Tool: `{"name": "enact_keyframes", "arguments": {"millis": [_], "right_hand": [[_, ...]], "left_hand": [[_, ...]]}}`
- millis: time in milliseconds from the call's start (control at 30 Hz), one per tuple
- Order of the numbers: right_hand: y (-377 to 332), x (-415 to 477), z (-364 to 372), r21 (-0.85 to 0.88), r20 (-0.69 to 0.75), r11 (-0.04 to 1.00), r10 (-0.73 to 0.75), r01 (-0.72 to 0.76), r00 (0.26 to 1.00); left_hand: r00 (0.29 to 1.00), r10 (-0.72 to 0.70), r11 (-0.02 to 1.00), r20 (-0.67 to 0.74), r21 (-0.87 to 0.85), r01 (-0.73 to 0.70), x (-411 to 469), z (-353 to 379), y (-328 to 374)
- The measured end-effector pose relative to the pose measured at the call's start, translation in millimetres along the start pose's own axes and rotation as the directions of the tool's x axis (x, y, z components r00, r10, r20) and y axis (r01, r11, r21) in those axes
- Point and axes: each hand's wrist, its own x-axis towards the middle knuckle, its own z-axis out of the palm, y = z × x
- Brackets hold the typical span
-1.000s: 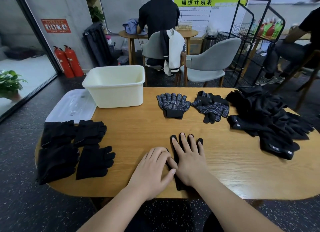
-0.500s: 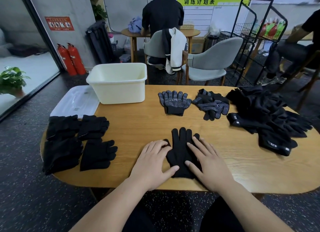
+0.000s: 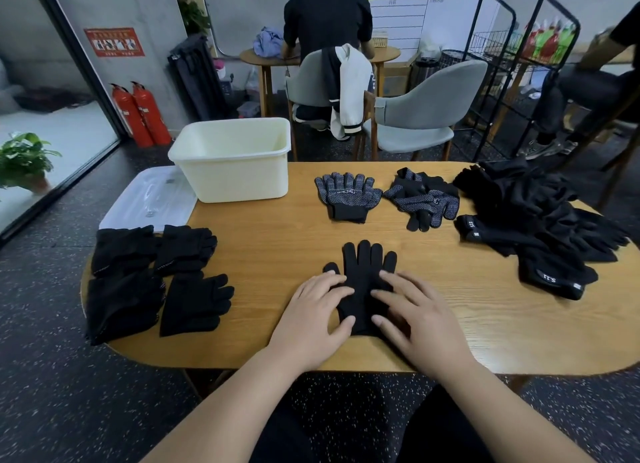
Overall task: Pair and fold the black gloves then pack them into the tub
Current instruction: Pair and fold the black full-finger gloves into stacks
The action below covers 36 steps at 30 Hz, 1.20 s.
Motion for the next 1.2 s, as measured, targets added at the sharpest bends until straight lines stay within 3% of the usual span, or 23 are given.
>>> {"name": "enact_keyframes", "arguments": {"millis": [100,233,400,633,1200], "right_hand": [[-1,-6,1,0.011,-0.07,0.992,-0.127,0.128,0.989],[0,-4,4,0.027,-0.051,0.996,-0.08,0.082,0.995],[0,-9,2,0.056,-0.081,0.988,-0.136,0.141,0.987],[7,-7,9,0.103,-0.086,0.991,-0.076,0.085,0.993],[0,-8,6,0.107,-0.158,0.994,0.027,-0.01,0.987]], "left_hand": [[0.994,0.078,0.997,-0.078,0.007,-0.077,-4,7,-4],[0.993,0.049,0.998,-0.105,-0.035,-0.053,-5,6,-6],[0.995,0.032,0.998,-0.093,-0.053,-0.037,-7,6,-4],[0.984,0.123,0.992,-0.129,0.047,-0.117,-11,13,-3],[0.989,0.135,0.99,-0.057,0.056,-0.131,-9,8,-2]]}}
